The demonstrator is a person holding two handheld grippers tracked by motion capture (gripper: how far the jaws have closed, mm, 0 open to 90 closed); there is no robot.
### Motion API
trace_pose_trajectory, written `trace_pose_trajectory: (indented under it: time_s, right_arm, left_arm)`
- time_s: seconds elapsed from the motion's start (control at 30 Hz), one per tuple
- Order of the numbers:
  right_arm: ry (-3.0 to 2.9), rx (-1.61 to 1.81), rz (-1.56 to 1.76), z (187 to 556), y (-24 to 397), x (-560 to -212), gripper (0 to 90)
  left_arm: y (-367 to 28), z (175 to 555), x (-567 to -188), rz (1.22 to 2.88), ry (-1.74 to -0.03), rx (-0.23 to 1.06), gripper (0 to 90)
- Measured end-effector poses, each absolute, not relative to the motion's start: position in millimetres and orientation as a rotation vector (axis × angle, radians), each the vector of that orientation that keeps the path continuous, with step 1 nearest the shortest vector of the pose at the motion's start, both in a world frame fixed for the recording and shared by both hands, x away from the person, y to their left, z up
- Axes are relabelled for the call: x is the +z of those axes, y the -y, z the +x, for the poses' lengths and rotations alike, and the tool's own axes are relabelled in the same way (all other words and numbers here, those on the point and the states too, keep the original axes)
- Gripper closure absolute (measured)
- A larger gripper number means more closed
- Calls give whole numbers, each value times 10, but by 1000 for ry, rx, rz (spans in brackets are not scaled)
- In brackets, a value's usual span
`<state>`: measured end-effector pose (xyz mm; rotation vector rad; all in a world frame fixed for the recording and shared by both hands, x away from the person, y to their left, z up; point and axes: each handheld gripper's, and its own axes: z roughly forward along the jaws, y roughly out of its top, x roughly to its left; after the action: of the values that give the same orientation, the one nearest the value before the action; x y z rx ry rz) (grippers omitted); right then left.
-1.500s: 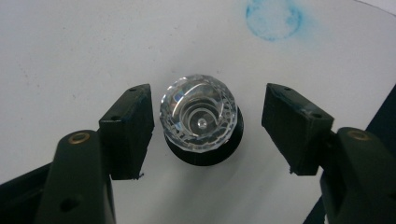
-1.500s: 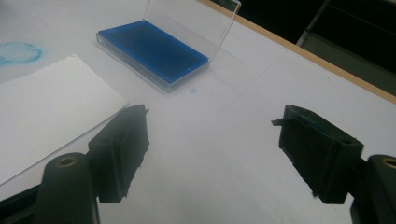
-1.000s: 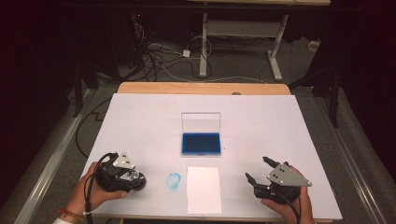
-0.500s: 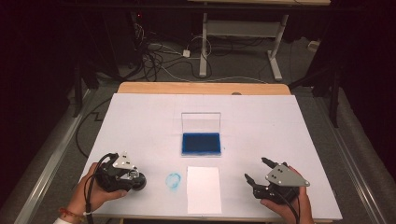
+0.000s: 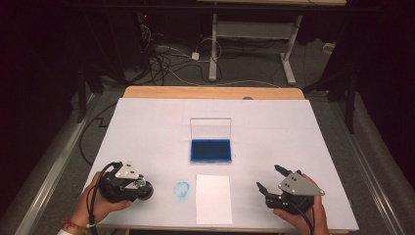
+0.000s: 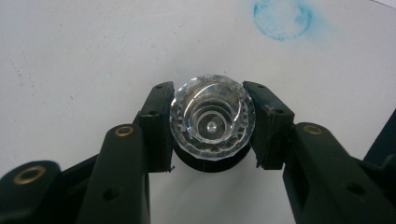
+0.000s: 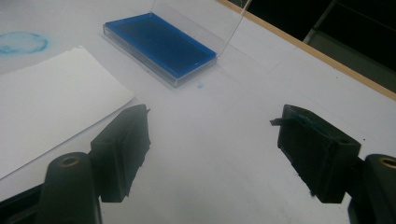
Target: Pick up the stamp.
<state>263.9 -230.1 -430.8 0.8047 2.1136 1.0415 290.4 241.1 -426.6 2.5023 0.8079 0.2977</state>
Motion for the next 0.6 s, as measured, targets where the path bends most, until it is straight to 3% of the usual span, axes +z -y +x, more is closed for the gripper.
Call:
trace_pose_trajectory:
  time_s: [0.6]
  right_arm:
    - [-2105, 1059, 795, 2640, 2328, -4303, 241]
  left_arm:
    - [-2475, 2878, -4251, 2419, -832, 340, 547]
